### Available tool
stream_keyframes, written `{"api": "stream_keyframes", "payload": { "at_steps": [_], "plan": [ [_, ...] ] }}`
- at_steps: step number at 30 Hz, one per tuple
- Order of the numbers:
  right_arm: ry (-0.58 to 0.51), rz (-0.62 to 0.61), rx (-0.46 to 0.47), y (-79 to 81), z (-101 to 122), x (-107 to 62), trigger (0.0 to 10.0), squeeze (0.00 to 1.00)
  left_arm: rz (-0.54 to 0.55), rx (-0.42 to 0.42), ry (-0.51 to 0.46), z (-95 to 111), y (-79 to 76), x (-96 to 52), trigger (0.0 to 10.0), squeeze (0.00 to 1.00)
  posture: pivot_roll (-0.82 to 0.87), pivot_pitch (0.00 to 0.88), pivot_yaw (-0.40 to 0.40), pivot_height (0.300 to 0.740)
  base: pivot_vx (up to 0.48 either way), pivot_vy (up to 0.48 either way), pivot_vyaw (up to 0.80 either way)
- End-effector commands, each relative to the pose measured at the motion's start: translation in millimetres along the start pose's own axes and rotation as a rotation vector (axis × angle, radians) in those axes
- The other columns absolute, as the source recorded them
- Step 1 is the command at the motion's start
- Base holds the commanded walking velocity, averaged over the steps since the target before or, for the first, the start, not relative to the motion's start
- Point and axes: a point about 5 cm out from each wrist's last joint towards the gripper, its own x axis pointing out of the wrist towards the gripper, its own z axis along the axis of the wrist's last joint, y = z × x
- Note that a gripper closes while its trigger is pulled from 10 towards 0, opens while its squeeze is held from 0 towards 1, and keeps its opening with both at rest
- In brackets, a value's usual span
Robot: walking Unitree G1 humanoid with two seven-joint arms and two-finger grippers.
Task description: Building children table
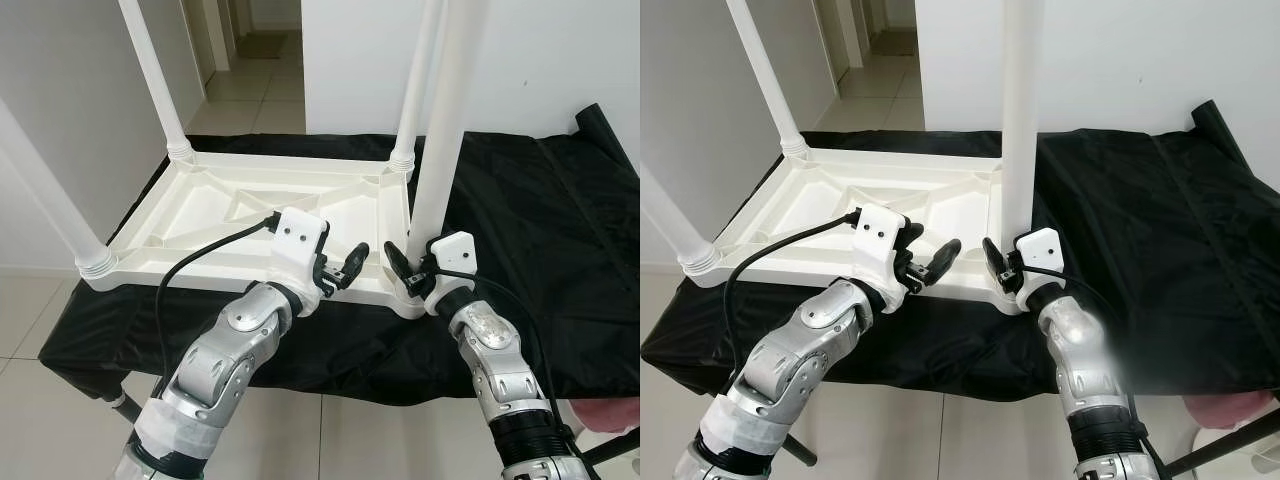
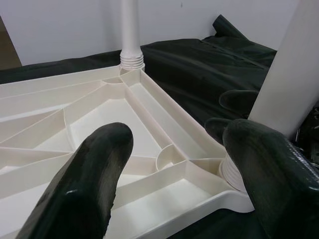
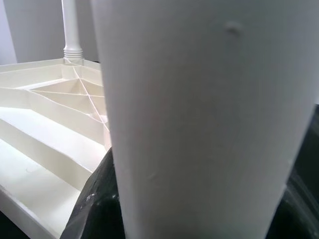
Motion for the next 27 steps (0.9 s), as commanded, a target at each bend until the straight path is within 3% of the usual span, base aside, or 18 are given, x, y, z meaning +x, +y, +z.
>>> {"api": "stream_keyframes", "payload": {
  "at_steps": [1, 8, 12, 27],
  "plan": [
    [0.079, 0.030, 0.038, 10.6, -17.1, -3.7, 10.0, 0.00, -0.064, 0.012, 0.002, 1.9, -1.8, -1.7, 10.0, 0.00, 0.00, 0.021, 0.068, 0.740, 0.000, 0.000, 0.00],
    [0.081, 0.018, 0.059, 10.6, -18.0, -4.2, 10.0, 0.00, -0.064, 0.010, 0.001, 2.0, -1.9, -1.8, 10.0, 0.00, 0.00, 0.023, 0.069, 0.740, 0.000, 0.000, 0.00],
    [0.100, -0.026, 0.131, 8.0, -23.2, -6.8, 10.0, 0.00, -0.063, 0.013, 0.003, 2.0, -1.7, -2.2, 10.0, 0.00, 0.00, 0.022, 0.070, 0.740, 0.000, 0.000, 0.00],
    [0.126, -0.116, 0.229, 2.8, -32.3, -15.0, 10.0, 0.00, -0.072, 0.009, 0.005, 2.4, -2.6, -2.3, 10.0, 0.00, -0.01, 0.038, 0.086, 0.740, 0.000, 0.000, 0.00]
  ]
}}
